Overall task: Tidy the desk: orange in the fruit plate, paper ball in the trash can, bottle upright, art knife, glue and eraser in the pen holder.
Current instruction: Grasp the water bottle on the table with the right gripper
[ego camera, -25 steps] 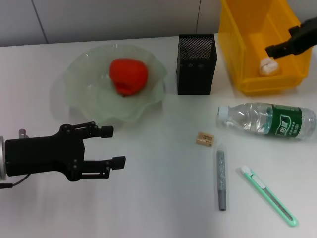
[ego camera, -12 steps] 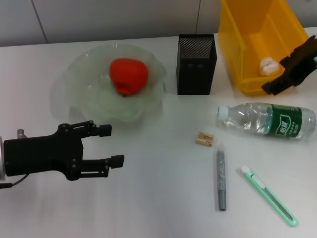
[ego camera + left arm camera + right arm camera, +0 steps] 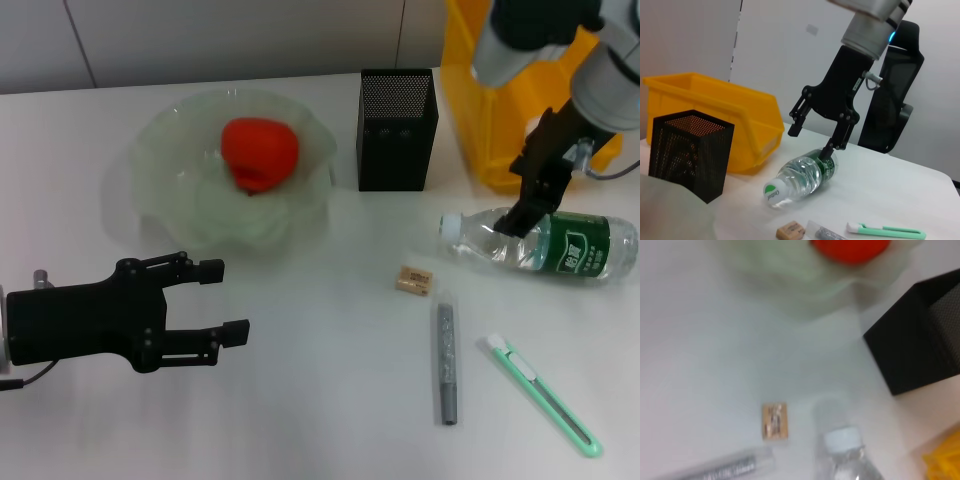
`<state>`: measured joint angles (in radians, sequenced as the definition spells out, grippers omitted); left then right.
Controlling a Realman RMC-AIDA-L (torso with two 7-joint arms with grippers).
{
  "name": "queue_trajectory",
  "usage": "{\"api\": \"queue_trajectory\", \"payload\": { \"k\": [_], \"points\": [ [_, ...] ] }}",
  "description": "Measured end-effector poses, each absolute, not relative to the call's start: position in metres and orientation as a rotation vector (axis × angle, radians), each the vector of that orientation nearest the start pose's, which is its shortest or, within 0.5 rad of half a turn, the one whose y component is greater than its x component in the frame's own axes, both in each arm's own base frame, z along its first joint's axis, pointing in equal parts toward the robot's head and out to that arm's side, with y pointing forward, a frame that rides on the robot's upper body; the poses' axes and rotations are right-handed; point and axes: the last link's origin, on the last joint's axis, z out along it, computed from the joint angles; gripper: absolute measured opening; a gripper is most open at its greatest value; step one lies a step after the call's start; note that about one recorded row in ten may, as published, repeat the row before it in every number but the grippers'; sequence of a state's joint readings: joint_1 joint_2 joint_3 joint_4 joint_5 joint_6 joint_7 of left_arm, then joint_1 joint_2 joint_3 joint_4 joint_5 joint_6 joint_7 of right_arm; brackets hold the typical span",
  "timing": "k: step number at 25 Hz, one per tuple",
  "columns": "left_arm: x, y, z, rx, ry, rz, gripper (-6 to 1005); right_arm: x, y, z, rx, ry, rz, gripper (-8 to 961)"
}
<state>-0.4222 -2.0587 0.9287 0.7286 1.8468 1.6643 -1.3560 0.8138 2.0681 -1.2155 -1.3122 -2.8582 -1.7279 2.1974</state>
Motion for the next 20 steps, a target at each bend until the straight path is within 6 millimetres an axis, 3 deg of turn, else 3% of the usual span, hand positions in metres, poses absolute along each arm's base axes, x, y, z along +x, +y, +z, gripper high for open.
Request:
{"api": "queue_trajectory", "payload": {
  "k": [4, 20],
  "points": [
    [-0.26, 0.292, -0.004, -2.878, -0.519, -0.757, 842, 0.164, 0.39, 0.034, -2.635, 0.373, -0.917, 783],
    [-0.26, 0.294, -0.006, -2.865, -0.532, -0.753, 842, 0.185, 0.401, 0.005, -2.645, 0.355, -1.009, 784]
  ]
}}
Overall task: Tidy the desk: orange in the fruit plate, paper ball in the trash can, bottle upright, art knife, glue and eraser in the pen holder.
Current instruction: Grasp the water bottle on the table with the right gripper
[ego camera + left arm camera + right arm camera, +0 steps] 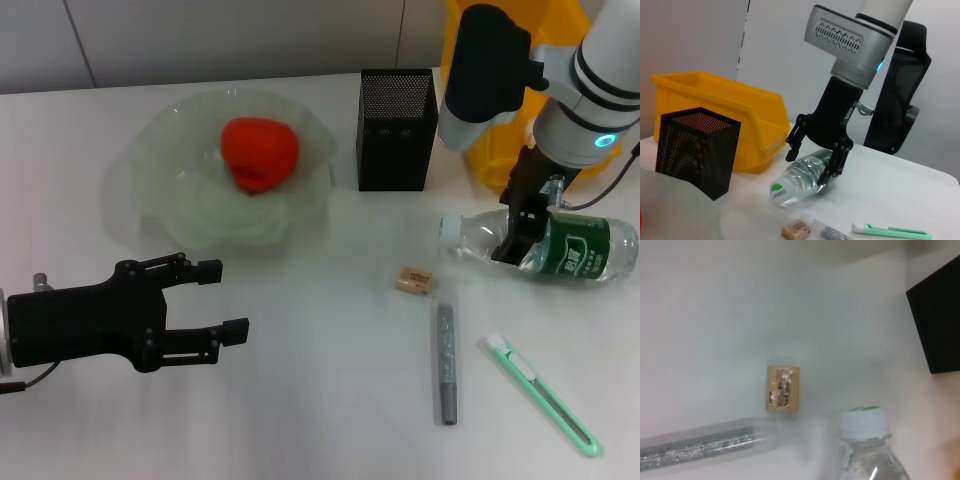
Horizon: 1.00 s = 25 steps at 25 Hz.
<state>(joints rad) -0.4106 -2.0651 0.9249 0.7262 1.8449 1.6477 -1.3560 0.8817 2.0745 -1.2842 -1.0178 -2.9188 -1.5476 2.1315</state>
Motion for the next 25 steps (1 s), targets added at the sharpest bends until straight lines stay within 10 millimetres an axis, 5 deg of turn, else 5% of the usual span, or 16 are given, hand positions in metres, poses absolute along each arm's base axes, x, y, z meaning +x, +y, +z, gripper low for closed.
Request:
{"api": "queue_trajectory", "payload": {
  "k": [25],
  "points": [
    [-0.261, 0.295, -0.009, -2.858, -0.541, -0.749, 843, 0.199, 0.405, -0.009, -2.617, 0.451, -1.074, 784]
  ]
}}
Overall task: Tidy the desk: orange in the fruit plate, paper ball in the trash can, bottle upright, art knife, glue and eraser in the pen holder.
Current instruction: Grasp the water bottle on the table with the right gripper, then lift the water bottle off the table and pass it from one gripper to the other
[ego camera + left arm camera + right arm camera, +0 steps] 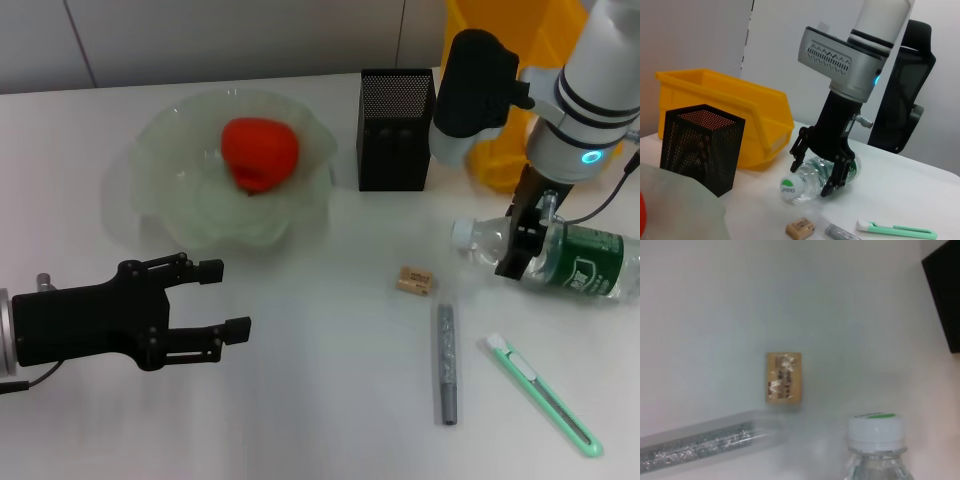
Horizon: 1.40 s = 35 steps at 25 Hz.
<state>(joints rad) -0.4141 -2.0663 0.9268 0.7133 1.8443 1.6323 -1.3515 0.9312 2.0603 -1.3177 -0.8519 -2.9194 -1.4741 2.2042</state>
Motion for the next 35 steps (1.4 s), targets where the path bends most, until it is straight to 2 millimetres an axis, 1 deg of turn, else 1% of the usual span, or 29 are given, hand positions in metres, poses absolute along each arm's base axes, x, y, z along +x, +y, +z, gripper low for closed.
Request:
{"api": "queue_trajectory", "payload": {
  "k": [6, 14, 17, 18, 25, 30, 35],
  "points": [
    [-0.262, 0.295, -0.01, -2.858, -0.541, -0.74, 843, 0.198, 0.404, -0.007, -2.559, 0.508, -1.147, 784],
    [-0.262, 0.297, -0.009, -2.859, -0.535, -0.734, 843, 0.195, 0.405, -0.006, -2.531, 0.566, -1.163, 784],
    [-0.262, 0.297, -0.009, -2.856, -0.535, -0.73, 843, 0.191, 0.407, -0.002, -2.519, 0.565, -1.151, 784],
    [-0.262, 0.298, -0.009, -2.855, -0.535, -0.729, 843, 0.187, 0.408, 0.001, -2.511, 0.56, -1.137, 784],
    [-0.263, 0.298, -0.009, -2.851, -0.539, -0.727, 843, 0.175, 0.406, 0.01, -2.491, 0.58, -1.108, 783],
    [-0.263, 0.298, -0.009, -2.851, -0.538, -0.726, 843, 0.175, 0.404, 0.011, -2.47, 0.625, -1.117, 783],
    [-0.264, 0.298, -0.009, -2.846, -0.54, -0.721, 843, 0.182, 0.405, 0.016, -2.419, 0.639, -1.159, 783]
  ]
}}
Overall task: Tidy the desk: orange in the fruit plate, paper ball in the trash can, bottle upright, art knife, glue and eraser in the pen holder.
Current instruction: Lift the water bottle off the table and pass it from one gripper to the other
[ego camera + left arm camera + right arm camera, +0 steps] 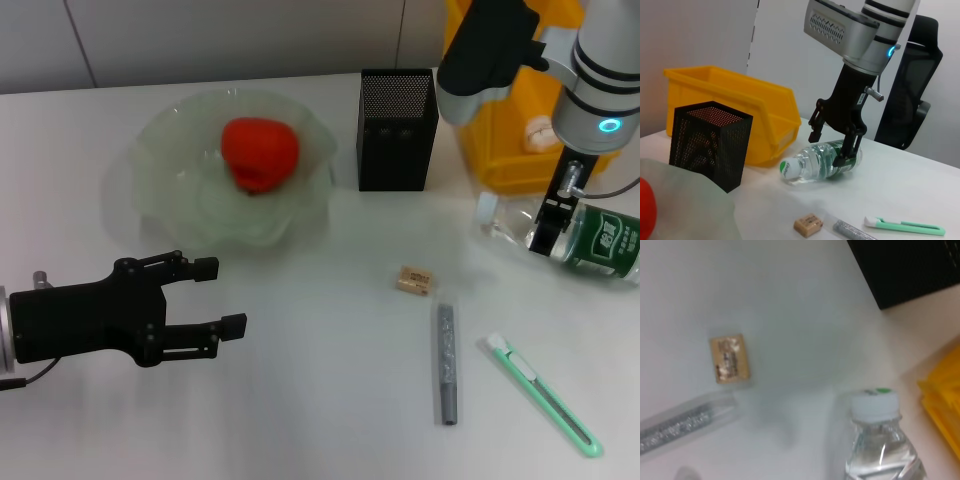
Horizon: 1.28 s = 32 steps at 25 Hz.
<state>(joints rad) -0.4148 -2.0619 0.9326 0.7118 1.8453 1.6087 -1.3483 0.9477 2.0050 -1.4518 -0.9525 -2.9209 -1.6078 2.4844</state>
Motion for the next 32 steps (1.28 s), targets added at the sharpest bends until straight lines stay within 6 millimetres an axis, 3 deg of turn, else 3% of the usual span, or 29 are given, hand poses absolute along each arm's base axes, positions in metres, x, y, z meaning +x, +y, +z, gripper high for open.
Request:
{"api": "queue_trajectory", "payload": {
  "k": [15, 32],
  "points": [
    [-0.265, 0.298, -0.009, -2.839, -0.544, -0.712, 843, 0.204, 0.405, 0.016, -2.38, 0.665, -1.109, 784],
    [-0.265, 0.298, -0.01, -2.838, -0.546, -0.714, 843, 0.214, 0.396, 0.005, -2.418, 0.683, -1.147, 784]
  ]
}}
